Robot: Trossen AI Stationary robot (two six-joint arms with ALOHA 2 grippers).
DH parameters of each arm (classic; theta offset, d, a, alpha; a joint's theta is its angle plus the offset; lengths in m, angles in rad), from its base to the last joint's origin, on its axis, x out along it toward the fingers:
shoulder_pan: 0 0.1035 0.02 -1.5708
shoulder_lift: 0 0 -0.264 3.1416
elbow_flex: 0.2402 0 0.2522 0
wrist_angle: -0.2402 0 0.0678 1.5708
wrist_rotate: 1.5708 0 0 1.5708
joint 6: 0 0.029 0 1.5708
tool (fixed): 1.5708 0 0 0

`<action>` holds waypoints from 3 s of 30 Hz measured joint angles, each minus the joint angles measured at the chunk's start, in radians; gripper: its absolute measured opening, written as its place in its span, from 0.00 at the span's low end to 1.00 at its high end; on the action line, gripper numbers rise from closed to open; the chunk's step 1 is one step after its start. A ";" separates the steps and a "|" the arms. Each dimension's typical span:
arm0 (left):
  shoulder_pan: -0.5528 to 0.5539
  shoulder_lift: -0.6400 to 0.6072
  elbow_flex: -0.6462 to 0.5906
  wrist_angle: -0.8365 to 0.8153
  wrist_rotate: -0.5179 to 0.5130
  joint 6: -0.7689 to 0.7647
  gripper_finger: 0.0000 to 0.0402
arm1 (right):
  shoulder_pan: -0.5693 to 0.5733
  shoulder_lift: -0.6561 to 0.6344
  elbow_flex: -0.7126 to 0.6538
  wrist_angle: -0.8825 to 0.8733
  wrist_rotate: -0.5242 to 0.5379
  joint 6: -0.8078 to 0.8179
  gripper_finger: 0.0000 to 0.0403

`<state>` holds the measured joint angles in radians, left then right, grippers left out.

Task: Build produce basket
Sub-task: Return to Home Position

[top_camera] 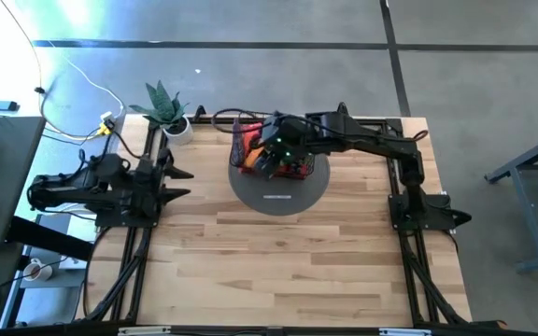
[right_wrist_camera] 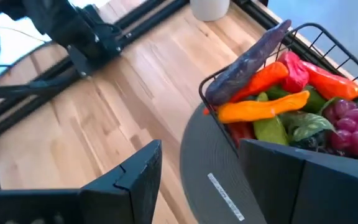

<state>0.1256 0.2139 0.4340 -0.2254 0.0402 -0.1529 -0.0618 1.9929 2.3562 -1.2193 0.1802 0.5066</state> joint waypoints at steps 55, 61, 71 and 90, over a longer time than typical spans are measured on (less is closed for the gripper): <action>-0.003 -0.122 -0.420 0.233 -0.078 -0.053 0.50 | 0.043 -1.339 -1.114 0.381 0.331 -0.283 0.49; -0.003 -0.122 -0.420 0.233 -0.078 -0.053 0.50 | 0.043 -1.530 -1.456 0.592 0.295 -0.242 0.49; -0.003 -0.122 -0.420 0.233 -0.078 -0.053 0.50 | 0.043 -1.718 -1.911 0.876 0.221 -0.128 0.49; -0.003 -0.122 -0.420 0.234 -0.078 -0.053 0.50 | 0.043 -1.992 -2.282 1.125 0.084 -0.034 0.49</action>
<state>0.1223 0.0917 0.0143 0.0082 -0.0380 -0.2062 -0.0189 0.0009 0.0741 -0.0948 0.2645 0.4722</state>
